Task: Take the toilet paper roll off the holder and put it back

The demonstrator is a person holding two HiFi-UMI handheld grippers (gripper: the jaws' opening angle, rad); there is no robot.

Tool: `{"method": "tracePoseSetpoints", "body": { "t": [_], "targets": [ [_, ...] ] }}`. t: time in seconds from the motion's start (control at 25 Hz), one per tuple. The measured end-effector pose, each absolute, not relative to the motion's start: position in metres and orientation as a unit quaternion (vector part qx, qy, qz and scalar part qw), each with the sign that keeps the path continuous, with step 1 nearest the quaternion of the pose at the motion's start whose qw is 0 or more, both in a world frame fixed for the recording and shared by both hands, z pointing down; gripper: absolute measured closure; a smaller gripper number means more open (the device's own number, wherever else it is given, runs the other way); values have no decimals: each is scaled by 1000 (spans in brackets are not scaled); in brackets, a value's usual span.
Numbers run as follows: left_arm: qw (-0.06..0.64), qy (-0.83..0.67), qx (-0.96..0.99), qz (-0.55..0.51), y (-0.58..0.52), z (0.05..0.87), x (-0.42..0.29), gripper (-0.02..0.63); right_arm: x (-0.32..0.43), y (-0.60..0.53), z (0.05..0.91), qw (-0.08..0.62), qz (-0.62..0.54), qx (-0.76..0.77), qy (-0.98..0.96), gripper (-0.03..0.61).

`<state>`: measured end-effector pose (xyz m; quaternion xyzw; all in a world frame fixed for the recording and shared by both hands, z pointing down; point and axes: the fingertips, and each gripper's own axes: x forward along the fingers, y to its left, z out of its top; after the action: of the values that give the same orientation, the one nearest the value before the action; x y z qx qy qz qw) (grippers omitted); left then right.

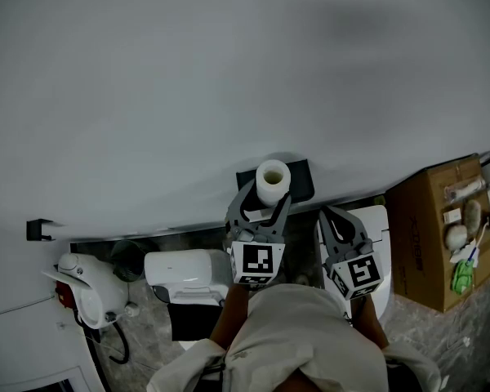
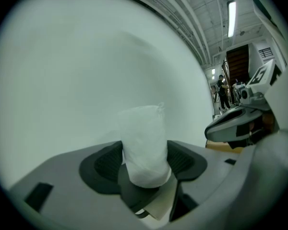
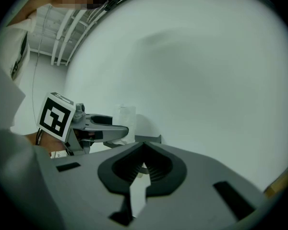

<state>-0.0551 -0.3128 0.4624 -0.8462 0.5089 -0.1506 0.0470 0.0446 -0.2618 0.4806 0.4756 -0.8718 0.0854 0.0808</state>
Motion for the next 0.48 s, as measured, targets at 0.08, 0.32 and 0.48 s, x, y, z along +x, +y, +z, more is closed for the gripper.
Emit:
{"method": "tracePoseSetpoints", "body": {
  "t": [0.08,0.32,0.48],
  "targets": [
    [49,506,-847,-154,-313,462,-55,324,44,-261,481,81,86,475,-872,583],
    [45,497,-851,-163,-316,464,-53,284,46,-261,477,80,83,477,-871,583],
    [45,498,-852,-154,-315,458,-53,279,49,-261,477,80,85,478,-870,583]
  ]
}}
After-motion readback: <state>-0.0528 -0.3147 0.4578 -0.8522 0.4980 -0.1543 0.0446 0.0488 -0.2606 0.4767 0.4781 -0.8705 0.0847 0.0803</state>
